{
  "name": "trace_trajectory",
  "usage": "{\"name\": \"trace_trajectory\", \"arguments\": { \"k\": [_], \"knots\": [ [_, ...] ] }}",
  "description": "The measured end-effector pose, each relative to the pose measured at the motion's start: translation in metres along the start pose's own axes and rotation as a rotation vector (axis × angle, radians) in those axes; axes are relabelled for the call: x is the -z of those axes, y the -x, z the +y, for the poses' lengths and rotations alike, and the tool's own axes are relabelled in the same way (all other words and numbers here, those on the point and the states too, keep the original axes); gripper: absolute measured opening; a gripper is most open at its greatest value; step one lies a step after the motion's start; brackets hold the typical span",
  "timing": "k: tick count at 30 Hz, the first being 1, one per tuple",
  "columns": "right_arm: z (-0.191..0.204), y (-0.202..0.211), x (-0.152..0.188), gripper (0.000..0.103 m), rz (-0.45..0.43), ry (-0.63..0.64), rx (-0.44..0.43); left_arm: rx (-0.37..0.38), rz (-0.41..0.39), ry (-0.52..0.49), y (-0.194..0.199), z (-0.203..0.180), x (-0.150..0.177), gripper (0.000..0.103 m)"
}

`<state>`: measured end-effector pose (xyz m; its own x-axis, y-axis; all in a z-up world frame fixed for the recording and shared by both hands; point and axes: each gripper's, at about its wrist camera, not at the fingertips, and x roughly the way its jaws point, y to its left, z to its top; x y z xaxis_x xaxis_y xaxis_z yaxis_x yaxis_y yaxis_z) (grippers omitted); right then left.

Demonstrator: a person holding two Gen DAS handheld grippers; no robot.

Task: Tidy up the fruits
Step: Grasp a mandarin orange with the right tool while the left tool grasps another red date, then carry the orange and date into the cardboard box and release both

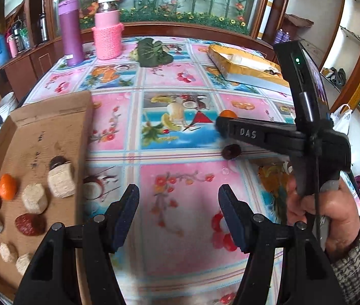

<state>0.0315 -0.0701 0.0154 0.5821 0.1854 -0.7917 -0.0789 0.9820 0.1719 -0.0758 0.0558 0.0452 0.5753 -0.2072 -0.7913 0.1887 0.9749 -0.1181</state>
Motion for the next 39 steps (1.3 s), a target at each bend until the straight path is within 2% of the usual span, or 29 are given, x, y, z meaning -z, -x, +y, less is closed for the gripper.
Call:
{"name": "trace_trajectory", "arguments": {
  "k": [2, 5, 11, 16, 17, 18, 20, 26, 29, 39],
  "knots": [
    [-0.005, 0.002, 0.002, 0.031, -0.010, -0.009, -0.019, 0.020, 0.006, -0.011, -0.010, -0.009, -0.006, 0.064],
    [-0.013, 0.009, 0.002, 0.031, -0.037, -0.024, 0.001, 0.041, 0.005, -0.035, -0.029, -0.025, -0.016, 0.064],
    [-0.047, 0.029, -0.004, 0.031, -0.092, -0.149, -0.038, 0.063, 0.040, -0.091, -0.069, -0.052, -0.033, 0.062],
    [-0.071, 0.032, -0.005, 0.031, -0.096, -0.259, -0.065, 0.038, 0.030, -0.184, -0.081, -0.073, -0.032, 0.062],
    [-0.073, 0.031, -0.006, 0.031, -0.093, -0.269, -0.070, 0.034, 0.029, -0.194, -0.082, -0.075, -0.033, 0.060],
    [-0.074, 0.031, -0.006, 0.031, -0.091, -0.277, -0.073, 0.024, 0.024, -0.199, -0.082, -0.076, -0.033, 0.045],
    [-0.074, 0.032, -0.006, 0.031, -0.092, -0.279, -0.071, -0.013, 0.011, -0.208, -0.081, -0.076, -0.033, 0.026],
    [-0.068, 0.030, -0.006, 0.031, -0.100, -0.249, -0.027, 0.010, -0.007, -0.112, -0.070, -0.052, -0.032, 0.026],
    [-0.067, 0.030, -0.006, 0.031, -0.107, -0.240, -0.017, 0.011, -0.038, -0.056, -0.049, -0.034, -0.034, 0.026],
    [-0.043, 0.031, -0.001, 0.031, -0.149, -0.148, 0.043, -0.051, -0.132, 0.165, 0.028, 0.068, -0.014, 0.026]
  ]
}}
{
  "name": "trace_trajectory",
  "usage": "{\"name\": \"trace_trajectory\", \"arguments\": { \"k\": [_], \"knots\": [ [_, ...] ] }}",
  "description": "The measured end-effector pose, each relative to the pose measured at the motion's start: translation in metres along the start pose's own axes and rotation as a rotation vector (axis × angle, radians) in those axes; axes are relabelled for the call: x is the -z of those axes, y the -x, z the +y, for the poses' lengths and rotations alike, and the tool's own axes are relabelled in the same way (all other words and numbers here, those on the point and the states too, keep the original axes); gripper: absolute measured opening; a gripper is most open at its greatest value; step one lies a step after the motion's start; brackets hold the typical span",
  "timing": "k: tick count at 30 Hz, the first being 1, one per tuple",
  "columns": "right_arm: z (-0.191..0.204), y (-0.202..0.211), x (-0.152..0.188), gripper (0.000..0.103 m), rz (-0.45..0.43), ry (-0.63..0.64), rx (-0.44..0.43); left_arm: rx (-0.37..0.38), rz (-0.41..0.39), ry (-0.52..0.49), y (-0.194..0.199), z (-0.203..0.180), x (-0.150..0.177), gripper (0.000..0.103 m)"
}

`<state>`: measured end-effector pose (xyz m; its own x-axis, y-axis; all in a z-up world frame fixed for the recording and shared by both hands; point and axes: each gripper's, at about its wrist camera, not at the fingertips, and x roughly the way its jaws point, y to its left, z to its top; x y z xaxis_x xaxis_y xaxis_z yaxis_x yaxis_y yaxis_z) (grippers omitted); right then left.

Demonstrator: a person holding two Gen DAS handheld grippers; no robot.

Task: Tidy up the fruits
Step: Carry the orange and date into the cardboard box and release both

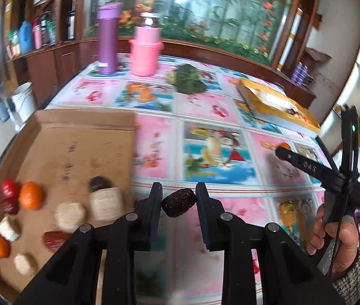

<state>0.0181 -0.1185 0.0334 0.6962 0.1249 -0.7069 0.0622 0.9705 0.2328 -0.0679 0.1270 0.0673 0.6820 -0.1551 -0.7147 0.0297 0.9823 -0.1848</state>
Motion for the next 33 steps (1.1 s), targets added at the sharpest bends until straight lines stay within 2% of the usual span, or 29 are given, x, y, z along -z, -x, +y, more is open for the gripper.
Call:
{"name": "trace_trajectory", "arguments": {
  "k": [4, 6, 11, 15, 18, 24, 33],
  "knots": [
    [0.015, 0.004, 0.011, 0.031, -0.015, 0.048, 0.033, -0.055, -0.047, 0.042, 0.024, 0.037, 0.005, 0.026],
    [0.024, 0.012, 0.019, 0.031, -0.008, 0.056, 0.017, -0.088, -0.065, 0.053, 0.033, 0.055, 0.010, 0.026],
    [0.062, 0.036, 0.039, 0.031, 0.044, 0.073, -0.121, -0.115, -0.106, 0.117, 0.054, 0.097, 0.018, 0.026],
    [0.116, 0.047, 0.047, 0.031, 0.071, 0.154, -0.227, -0.080, -0.180, 0.138, 0.074, 0.114, 0.024, 0.026],
    [0.156, 0.051, 0.054, 0.031, 0.079, 0.222, -0.272, -0.054, -0.230, 0.139, 0.088, 0.125, 0.031, 0.026],
    [0.218, 0.040, 0.059, 0.031, 0.110, 0.313, -0.308, -0.078, -0.185, 0.202, 0.084, 0.156, 0.014, 0.026],
    [0.272, 0.005, 0.055, 0.032, 0.143, 0.396, -0.286, -0.171, -0.098, 0.180, 0.048, 0.175, -0.022, 0.026]
  ]
}}
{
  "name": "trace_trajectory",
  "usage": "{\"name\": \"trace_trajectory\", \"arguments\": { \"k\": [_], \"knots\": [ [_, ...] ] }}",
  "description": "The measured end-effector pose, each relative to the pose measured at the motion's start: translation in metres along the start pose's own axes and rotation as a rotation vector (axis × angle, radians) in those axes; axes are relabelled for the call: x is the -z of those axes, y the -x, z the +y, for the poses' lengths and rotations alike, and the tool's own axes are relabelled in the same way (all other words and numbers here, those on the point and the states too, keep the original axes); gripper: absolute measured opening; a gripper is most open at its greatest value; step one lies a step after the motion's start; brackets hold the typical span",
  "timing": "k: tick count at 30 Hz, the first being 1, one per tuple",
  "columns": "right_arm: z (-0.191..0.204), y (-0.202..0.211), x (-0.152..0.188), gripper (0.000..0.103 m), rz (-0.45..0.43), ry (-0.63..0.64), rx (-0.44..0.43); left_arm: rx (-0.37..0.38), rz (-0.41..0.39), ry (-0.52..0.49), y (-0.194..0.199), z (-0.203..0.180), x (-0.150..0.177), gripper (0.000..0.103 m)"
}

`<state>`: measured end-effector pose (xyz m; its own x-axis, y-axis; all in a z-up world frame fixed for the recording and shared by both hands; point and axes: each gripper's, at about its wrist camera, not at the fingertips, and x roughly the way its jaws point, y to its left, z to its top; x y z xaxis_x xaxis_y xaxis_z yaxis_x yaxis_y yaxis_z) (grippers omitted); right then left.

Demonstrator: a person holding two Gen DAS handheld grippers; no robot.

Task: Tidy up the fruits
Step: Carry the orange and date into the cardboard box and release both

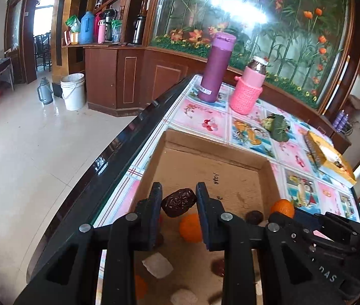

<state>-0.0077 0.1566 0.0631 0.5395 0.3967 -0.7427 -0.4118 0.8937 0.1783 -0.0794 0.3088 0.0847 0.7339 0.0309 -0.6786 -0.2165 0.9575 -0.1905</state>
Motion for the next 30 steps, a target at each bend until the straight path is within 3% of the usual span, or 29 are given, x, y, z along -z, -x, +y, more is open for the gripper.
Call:
{"name": "trace_trajectory", "arguments": {
  "k": [13, 17, 21, 28, 30],
  "knots": [
    [0.003, -0.043, -0.019, 0.032, 0.070, 0.064, 0.084, -0.126, 0.136, -0.045, -0.066, -0.002, -0.014, 0.026],
    [0.001, -0.053, -0.019, 0.032, 0.089, 0.060, 0.082, -0.123, 0.136, -0.037, -0.067, 0.001, -0.014, 0.026],
    [0.002, -0.059, -0.018, 0.032, 0.094, 0.056, 0.075, -0.126, 0.115, -0.033, -0.062, 0.002, -0.015, 0.039],
    [0.002, -0.052, -0.015, 0.034, 0.079, 0.036, 0.051, -0.131, 0.054, -0.030, -0.036, -0.001, -0.012, 0.042],
    [0.002, -0.044, -0.013, 0.035, 0.061, 0.027, 0.048, -0.135, 0.029, -0.032, -0.024, -0.003, -0.010, 0.047]
  ]
}}
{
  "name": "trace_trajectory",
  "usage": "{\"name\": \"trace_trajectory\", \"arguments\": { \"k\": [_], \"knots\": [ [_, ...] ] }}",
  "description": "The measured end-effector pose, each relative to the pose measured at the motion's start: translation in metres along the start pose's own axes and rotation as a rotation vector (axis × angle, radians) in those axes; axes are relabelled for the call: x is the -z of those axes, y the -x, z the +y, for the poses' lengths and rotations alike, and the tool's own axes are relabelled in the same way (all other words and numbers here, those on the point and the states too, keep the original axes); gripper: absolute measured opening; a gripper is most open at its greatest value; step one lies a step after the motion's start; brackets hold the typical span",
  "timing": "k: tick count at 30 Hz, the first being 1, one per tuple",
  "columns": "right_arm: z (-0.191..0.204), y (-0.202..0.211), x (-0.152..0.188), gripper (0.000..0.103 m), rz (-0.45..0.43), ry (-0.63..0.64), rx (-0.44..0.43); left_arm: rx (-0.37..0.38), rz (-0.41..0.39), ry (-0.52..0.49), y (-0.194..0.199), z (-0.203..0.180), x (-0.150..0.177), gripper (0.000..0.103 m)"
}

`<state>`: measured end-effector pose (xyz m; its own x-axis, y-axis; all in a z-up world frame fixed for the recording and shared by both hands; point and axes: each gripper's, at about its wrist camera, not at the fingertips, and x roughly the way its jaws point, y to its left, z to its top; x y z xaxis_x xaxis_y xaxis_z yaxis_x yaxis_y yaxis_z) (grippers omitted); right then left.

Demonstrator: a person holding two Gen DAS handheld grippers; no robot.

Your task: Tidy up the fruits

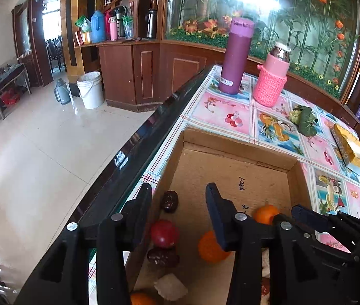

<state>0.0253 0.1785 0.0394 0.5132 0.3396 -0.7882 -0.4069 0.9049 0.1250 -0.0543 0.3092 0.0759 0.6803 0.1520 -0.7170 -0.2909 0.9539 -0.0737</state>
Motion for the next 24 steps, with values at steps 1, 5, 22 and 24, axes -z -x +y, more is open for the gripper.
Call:
{"name": "trace_trajectory", "arguments": {
  "k": [1, 5, 22, 24],
  "knots": [
    [-0.001, 0.005, 0.002, 0.036, -0.010, -0.004, -0.002, -0.007, -0.019, 0.001, 0.008, -0.001, 0.002, 0.049],
    [-0.006, 0.030, 0.014, 0.045, -0.054, -0.033, -0.004, -0.043, -0.099, 0.011, 0.039, -0.004, 0.010, 0.064],
    [-0.022, 0.117, 0.099, 0.061, -0.224, -0.158, 0.145, -0.071, -0.210, 0.028, 0.117, -0.033, 0.074, 0.088],
    [-0.024, 0.123, 0.112, 0.061, -0.235, -0.170, 0.172, -0.073, -0.209, 0.018, 0.119, -0.038, 0.083, 0.089]
  ]
}}
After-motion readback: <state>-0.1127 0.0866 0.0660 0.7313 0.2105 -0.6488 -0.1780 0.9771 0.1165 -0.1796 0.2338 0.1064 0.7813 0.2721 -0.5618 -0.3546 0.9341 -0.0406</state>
